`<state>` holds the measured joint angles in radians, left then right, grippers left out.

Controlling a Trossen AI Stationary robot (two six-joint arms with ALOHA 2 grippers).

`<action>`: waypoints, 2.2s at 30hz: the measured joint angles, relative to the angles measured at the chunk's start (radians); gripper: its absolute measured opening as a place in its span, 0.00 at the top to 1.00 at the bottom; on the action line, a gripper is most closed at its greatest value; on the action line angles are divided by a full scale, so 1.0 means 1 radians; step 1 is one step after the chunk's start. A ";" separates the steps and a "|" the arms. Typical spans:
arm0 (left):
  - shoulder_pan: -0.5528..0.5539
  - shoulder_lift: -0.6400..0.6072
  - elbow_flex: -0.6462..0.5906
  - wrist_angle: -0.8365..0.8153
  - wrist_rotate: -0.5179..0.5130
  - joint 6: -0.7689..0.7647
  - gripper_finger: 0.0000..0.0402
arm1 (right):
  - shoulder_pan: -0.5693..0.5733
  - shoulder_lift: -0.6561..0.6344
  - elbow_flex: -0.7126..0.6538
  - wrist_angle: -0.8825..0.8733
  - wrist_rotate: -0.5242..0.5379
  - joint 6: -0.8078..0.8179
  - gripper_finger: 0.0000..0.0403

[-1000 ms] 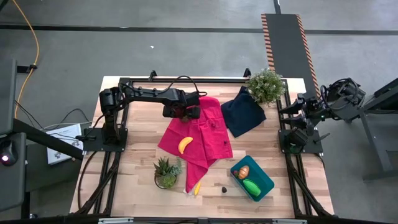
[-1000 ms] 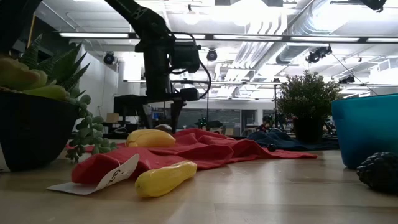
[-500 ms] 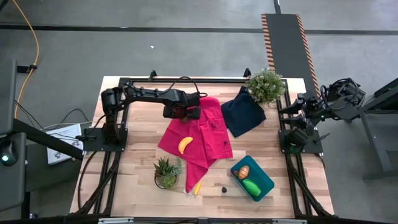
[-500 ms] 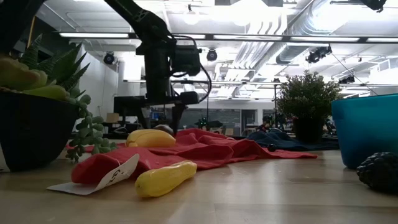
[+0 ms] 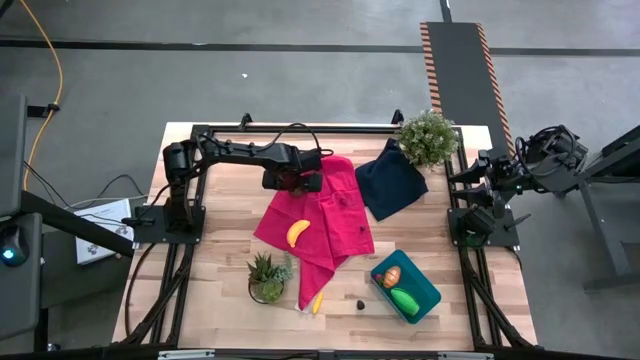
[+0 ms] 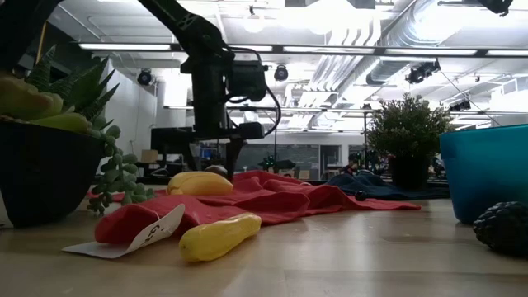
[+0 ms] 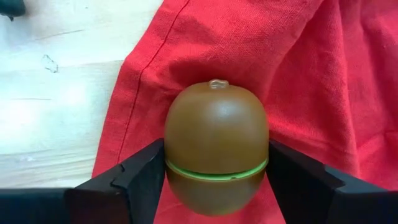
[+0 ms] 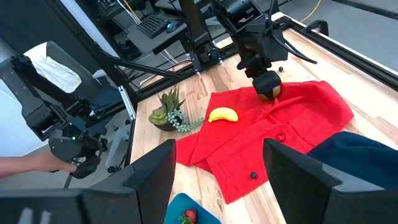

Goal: Pick and placing Produce into tupperware
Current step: Put the kiwi into the blue bin

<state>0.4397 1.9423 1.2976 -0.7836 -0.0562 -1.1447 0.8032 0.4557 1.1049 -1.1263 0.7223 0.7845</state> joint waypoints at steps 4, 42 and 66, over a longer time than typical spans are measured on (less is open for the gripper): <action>-0.001 0.001 0.000 0.001 0.001 0.004 0.39 | 0.000 0.000 0.000 0.000 0.000 0.000 0.42; -0.002 0.004 0.149 -0.062 0.067 0.157 0.39 | 0.000 0.000 0.000 0.000 0.030 0.000 0.42; -0.002 0.002 0.448 -0.267 0.046 0.414 0.39 | 0.000 0.000 0.000 0.001 0.095 0.077 0.42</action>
<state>0.4381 1.9442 1.7451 -1.0505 -0.0101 -0.7302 0.8032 0.4557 1.1049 -1.1252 0.8175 0.8613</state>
